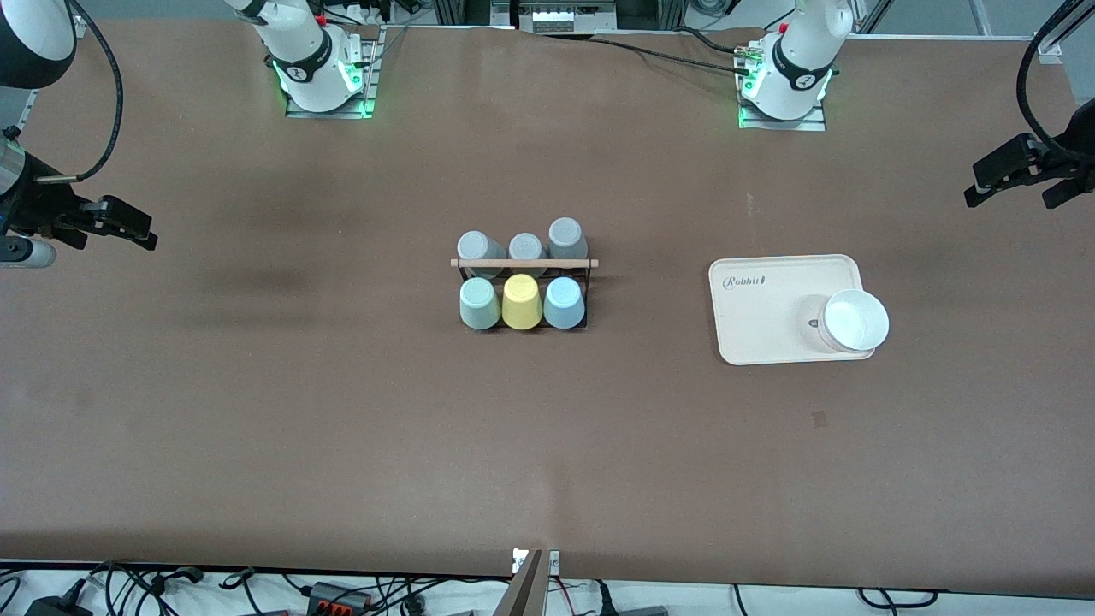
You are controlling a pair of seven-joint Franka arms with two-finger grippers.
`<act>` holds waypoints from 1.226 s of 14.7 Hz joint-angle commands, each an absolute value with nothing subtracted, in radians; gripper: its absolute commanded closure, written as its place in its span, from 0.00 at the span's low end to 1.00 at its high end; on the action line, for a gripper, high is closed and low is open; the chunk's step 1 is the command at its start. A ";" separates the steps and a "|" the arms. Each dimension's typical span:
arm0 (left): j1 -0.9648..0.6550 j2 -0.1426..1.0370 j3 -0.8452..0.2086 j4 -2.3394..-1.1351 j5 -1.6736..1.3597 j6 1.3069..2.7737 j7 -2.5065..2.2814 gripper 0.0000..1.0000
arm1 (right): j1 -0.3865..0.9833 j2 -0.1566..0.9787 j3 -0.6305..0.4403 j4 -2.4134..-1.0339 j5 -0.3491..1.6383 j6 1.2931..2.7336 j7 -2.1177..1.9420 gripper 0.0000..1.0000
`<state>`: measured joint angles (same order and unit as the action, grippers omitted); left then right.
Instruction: Hang scattered cups on rack with three cups
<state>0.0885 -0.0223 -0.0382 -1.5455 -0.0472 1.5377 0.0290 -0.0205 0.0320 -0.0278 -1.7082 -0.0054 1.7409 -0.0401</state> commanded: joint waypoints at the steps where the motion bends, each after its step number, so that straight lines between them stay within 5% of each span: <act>1: 0.092 -0.041 -0.048 -1.565 -0.034 1.539 0.038 0.00 | -0.021 0.015 -0.028 -1.712 0.000 1.729 -0.058 0.00; 18: 0.095 -0.037 -0.049 -1.566 -0.034 1.542 0.038 0.00 | -0.034 -0.009 -0.018 -1.713 0.002 1.706 -0.057 0.00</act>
<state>0.0885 -0.0221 -0.0413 -1.5498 -0.0471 1.5377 0.0287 -0.0285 0.0088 -0.0256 -1.7069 -0.0050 1.7183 -0.0404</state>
